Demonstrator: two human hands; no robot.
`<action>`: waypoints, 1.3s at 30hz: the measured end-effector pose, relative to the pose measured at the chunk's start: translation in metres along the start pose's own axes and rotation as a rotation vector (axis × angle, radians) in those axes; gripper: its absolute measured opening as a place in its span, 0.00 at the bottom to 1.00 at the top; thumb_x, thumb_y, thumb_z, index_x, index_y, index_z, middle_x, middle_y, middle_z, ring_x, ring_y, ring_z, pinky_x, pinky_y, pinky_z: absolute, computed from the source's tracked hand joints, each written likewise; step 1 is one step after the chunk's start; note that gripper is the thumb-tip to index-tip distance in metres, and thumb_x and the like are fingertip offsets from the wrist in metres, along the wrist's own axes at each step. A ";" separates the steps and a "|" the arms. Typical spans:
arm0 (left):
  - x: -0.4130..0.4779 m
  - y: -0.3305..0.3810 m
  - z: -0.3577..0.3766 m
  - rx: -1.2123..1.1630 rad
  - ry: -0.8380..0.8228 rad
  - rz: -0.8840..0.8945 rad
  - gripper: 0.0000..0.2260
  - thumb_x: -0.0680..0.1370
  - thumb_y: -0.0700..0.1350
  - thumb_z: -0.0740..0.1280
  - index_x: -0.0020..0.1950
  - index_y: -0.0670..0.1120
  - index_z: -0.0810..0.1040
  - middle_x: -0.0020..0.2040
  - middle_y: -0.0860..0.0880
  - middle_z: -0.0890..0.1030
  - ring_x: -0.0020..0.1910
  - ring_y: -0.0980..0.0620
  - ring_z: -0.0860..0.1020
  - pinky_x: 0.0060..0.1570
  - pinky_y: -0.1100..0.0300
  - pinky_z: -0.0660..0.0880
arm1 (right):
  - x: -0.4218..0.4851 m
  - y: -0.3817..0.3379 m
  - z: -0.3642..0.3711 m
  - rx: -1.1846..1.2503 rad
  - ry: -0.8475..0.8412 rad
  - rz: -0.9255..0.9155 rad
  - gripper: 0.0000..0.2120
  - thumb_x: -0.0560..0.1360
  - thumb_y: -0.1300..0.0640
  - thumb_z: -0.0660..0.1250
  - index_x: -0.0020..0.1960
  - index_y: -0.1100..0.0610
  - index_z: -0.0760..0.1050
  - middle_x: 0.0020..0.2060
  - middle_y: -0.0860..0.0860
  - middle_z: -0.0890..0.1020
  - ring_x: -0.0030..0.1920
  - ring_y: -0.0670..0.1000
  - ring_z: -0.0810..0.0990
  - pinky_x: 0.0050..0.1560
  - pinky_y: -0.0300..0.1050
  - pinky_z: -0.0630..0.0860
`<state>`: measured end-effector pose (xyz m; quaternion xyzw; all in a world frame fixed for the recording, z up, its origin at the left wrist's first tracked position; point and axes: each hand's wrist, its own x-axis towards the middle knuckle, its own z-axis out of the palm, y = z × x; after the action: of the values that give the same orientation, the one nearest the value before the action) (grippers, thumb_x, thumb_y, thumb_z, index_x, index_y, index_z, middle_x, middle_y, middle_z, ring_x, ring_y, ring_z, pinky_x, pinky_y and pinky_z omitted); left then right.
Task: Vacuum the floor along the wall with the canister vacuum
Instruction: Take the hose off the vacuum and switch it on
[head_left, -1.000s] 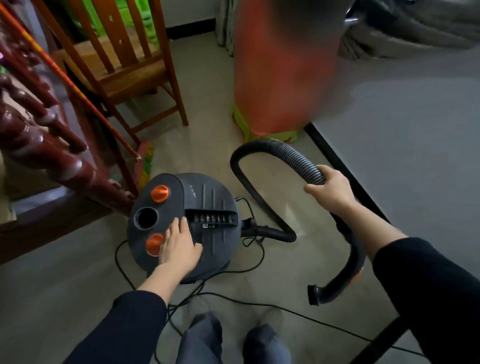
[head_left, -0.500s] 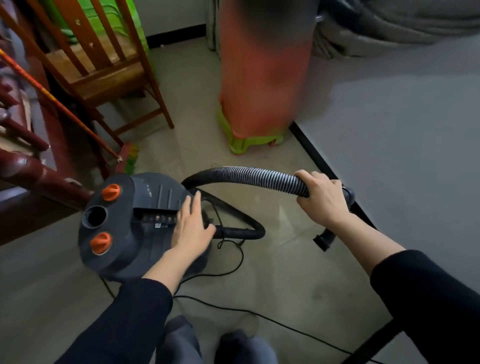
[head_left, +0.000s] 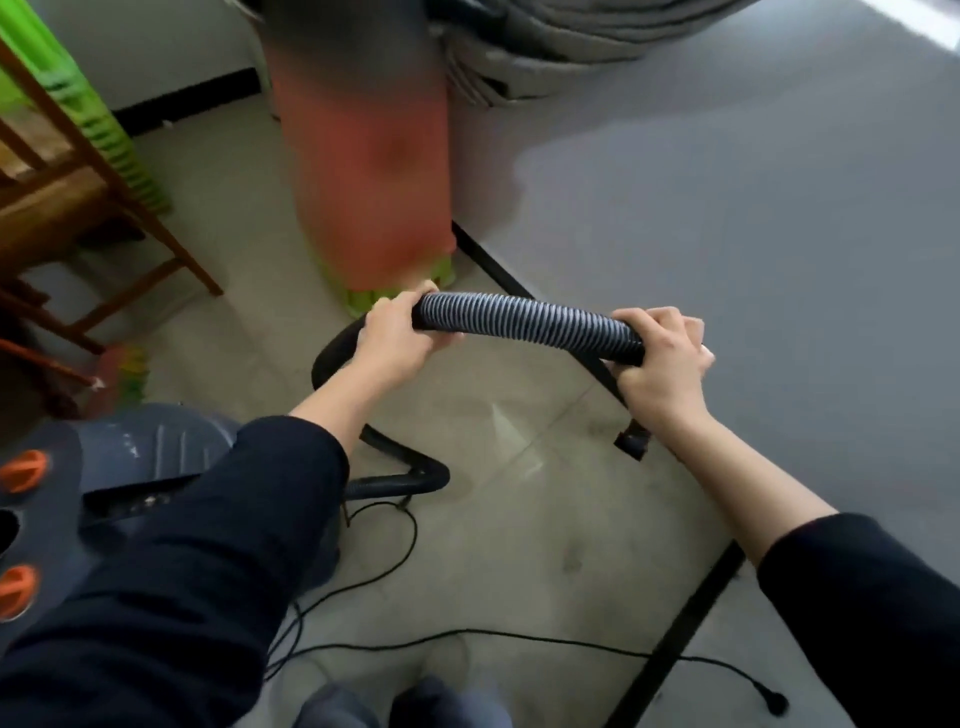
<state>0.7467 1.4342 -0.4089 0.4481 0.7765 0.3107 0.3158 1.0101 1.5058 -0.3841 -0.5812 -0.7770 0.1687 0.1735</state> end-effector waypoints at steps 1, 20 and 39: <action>0.005 0.013 0.000 -0.004 -0.006 0.067 0.18 0.73 0.48 0.75 0.59 0.52 0.75 0.51 0.50 0.78 0.48 0.52 0.75 0.47 0.67 0.72 | -0.001 0.007 -0.005 0.006 -0.020 0.033 0.18 0.71 0.62 0.70 0.57 0.46 0.77 0.49 0.43 0.71 0.59 0.51 0.65 0.58 0.47 0.56; -0.074 -0.004 0.068 0.048 -0.921 -0.094 0.40 0.69 0.42 0.73 0.78 0.51 0.60 0.75 0.49 0.66 0.72 0.55 0.65 0.71 0.58 0.63 | -0.009 -0.019 0.014 1.283 -0.248 0.900 0.11 0.70 0.59 0.75 0.46 0.58 0.73 0.35 0.50 0.74 0.33 0.49 0.74 0.31 0.41 0.72; -0.036 0.080 -0.029 0.583 -0.643 0.356 0.23 0.64 0.45 0.75 0.54 0.54 0.70 0.43 0.54 0.75 0.41 0.54 0.76 0.35 0.59 0.71 | -0.029 -0.035 -0.003 -0.026 -0.356 -0.165 0.20 0.67 0.58 0.71 0.57 0.52 0.73 0.52 0.47 0.78 0.62 0.53 0.74 0.73 0.58 0.56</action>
<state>0.7789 1.4292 -0.3222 0.7181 0.6050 -0.0258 0.3431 0.9892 1.4689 -0.3673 -0.4788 -0.8424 0.2439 0.0391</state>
